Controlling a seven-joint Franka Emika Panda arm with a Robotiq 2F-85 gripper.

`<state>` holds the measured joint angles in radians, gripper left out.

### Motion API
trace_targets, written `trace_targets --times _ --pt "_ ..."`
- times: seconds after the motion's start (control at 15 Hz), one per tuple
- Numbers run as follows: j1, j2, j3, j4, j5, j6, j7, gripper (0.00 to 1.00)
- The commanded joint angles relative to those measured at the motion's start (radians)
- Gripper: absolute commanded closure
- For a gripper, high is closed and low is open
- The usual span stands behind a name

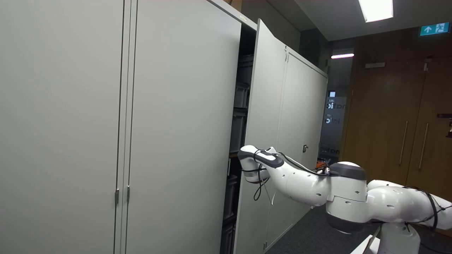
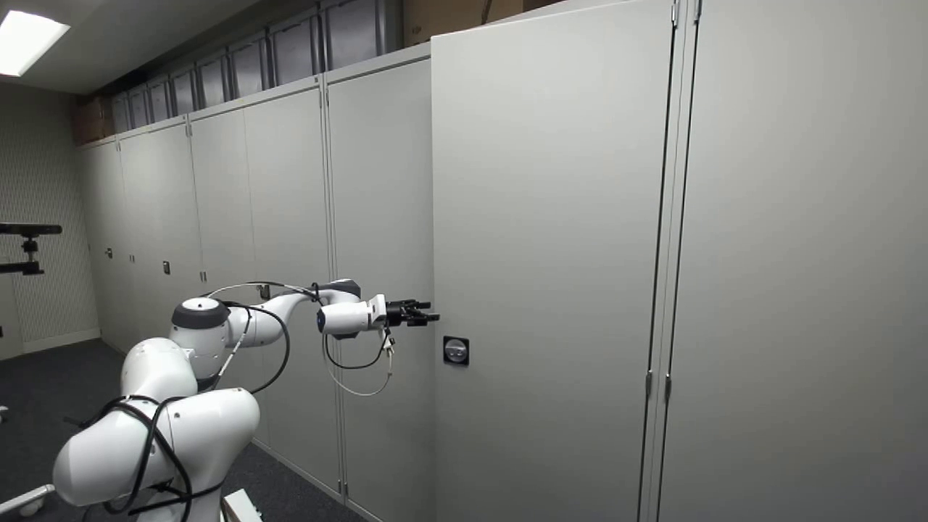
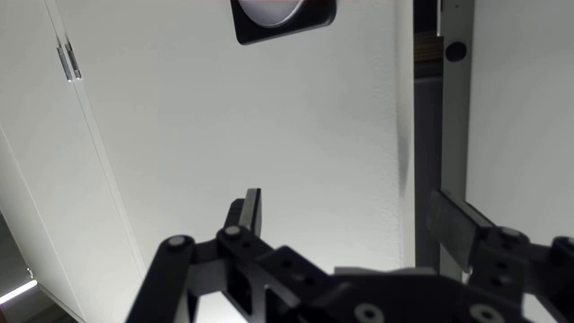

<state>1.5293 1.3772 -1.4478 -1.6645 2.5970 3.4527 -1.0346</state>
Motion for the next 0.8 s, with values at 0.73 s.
trace_targets --times 0.73 --pt "-0.107 0.021 -0.025 0.106 0.009 0.009 -0.041 0.00"
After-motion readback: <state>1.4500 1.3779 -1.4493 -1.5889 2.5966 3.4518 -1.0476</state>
